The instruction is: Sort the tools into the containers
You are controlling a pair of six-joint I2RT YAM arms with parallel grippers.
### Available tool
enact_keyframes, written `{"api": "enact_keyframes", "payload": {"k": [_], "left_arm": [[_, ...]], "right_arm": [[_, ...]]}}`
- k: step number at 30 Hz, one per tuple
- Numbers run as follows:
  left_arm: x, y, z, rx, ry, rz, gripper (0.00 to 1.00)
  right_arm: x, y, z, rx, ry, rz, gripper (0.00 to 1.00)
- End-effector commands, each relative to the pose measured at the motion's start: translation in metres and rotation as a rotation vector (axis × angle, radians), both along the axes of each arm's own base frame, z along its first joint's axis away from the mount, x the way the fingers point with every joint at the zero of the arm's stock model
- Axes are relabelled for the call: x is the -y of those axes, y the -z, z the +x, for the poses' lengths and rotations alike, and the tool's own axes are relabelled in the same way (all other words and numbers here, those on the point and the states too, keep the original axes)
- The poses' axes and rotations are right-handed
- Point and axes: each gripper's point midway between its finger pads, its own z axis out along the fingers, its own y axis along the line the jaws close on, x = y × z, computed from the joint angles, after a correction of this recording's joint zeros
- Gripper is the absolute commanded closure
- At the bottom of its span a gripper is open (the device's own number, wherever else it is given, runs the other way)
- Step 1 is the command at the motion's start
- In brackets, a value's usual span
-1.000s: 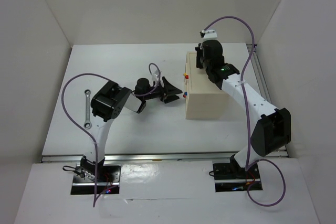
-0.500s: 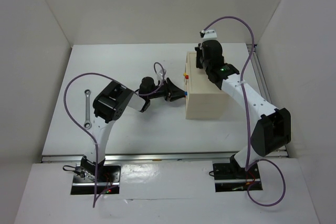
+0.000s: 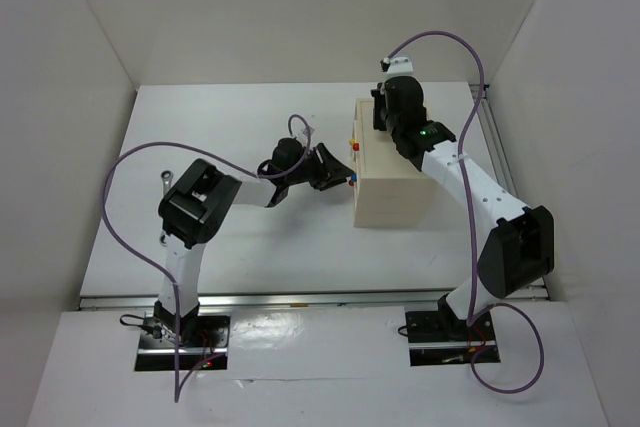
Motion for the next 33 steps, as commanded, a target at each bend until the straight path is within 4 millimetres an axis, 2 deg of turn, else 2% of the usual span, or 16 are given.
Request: {"api": "enact_keyframes", "payload": {"k": [1,5,6,7,8,10,11,13,14,16,23,25,30,33], "left_arm": [[0.005,0.015,-0.009,-0.024,0.02,0.003,0.43],[-0.002,0.03,-0.013,-0.084,-0.014,-0.04,0.44],[-0.01,0.038,-0.017,-0.104,-0.031,-0.046,0.44],[-0.013,0.03,-0.017,-0.1,-0.037,-0.098,0.44],[-0.017,0.038,-0.029,-0.119,-0.03,-0.117,0.43],[-0.02,0.035,-0.032,-0.126,-0.022,-0.196,0.42],[-0.016,0.019,-0.031,-0.058,0.003,-0.262,0.41],[-0.013,0.016,-0.033,-0.053,0.029,-0.319,0.41],[-0.013,0.025,-0.036,-0.088,0.033,-0.338,0.41],[-0.01,0.016,-0.029,-0.064,0.037,-0.361,0.41],[0.004,0.019,-0.019,-0.06,0.033,-0.309,0.4],[0.005,0.01,-0.01,-0.039,0.014,-0.292,0.4],[0.006,0.012,-0.005,-0.036,-0.023,-0.235,0.4],[0.012,0.007,-0.004,-0.029,-0.013,-0.24,0.43]], "right_arm": [[0.009,0.105,-0.052,-0.378,-0.042,-0.149,1.0],[0.009,0.105,-0.052,-0.378,-0.042,-0.149,1.0],[0.009,0.105,-0.052,-0.378,-0.042,-0.149,1.0],[0.009,0.105,-0.052,-0.378,-0.042,-0.149,1.0],[0.009,0.105,-0.052,-0.378,-0.042,-0.149,1.0],[0.009,0.109,-0.052,-0.388,-0.042,-0.153,1.0],[0.007,0.109,-0.052,-0.39,-0.049,-0.149,1.0],[0.007,0.114,-0.052,-0.4,-0.049,-0.153,1.0],[0.007,0.114,-0.052,-0.4,-0.049,-0.153,1.0],[0.007,0.114,-0.052,-0.4,-0.049,-0.153,1.0],[0.009,0.11,-0.051,-0.396,-0.042,-0.157,1.0],[0.009,0.11,-0.051,-0.396,-0.042,-0.157,1.0],[0.009,0.11,-0.051,-0.396,-0.042,-0.157,1.0],[0.009,0.11,-0.051,-0.396,-0.042,-0.157,1.0]]}}
